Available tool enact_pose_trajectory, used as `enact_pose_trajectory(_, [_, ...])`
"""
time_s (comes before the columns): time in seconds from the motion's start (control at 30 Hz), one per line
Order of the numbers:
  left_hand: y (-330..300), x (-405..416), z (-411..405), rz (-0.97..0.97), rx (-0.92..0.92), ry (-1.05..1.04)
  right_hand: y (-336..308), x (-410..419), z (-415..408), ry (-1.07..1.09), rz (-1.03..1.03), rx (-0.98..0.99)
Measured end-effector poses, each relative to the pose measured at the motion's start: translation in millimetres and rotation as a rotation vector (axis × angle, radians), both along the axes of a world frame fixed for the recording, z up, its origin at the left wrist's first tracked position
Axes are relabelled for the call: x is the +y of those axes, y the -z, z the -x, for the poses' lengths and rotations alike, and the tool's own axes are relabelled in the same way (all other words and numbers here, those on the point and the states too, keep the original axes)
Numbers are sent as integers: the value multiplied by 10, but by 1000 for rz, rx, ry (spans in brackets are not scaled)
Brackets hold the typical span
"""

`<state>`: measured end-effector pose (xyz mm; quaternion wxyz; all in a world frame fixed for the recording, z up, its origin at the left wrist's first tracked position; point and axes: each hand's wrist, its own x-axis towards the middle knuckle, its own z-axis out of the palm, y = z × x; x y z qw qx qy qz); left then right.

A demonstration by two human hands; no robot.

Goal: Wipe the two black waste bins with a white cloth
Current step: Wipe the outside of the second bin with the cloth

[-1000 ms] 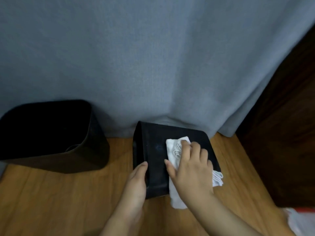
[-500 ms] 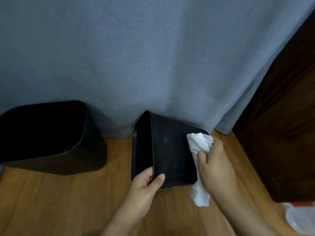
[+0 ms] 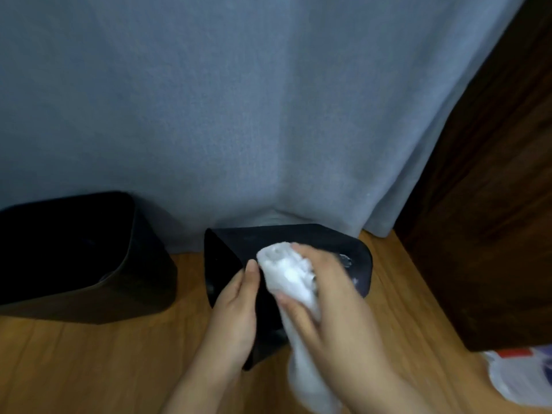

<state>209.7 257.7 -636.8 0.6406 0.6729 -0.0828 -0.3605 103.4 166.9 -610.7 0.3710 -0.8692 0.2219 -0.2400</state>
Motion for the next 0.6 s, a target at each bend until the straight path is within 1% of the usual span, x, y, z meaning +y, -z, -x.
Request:
enact_pose_trajectory(0.07, [97, 57, 16, -16, 50, -16, 30, 93, -69, -26, 117, 58])
enact_pose_trajectory(0.13, [165, 96, 29, -54, 5, -17, 59, 101, -109, -4, 231, 125])
enact_pose_trajectory(0.23, [150, 72, 12, -36, 46, -106, 128, -31, -130, 46, 277, 180])
enact_pose_trajectory(0.33, [137, 64, -8, -22, 86, -154, 265, -353, -59, 158, 256, 211])
enact_pose_trajectory(0.4, [125, 76, -2, -20, 108, -146, 396, -622, 52, 285, 190, 236])
enact_pose_trajectory(0.47, [128, 75, 16, -26, 92, -135, 503, -804, 150, 431, 164, 308])
enact_pose_trajectory(0.5, [120, 65, 31, -34, 73, -136, 528, -821, 181, 465, 158, 335])
enact_pose_trajectory(0.53, [107, 46, 43, -42, 56, -143, 548, -789, 172, 450, 138, 338])
enact_pose_trajectory(0.6, [81, 29, 41, -57, 37, -158, 489, -545, 85, 296, 55, 303])
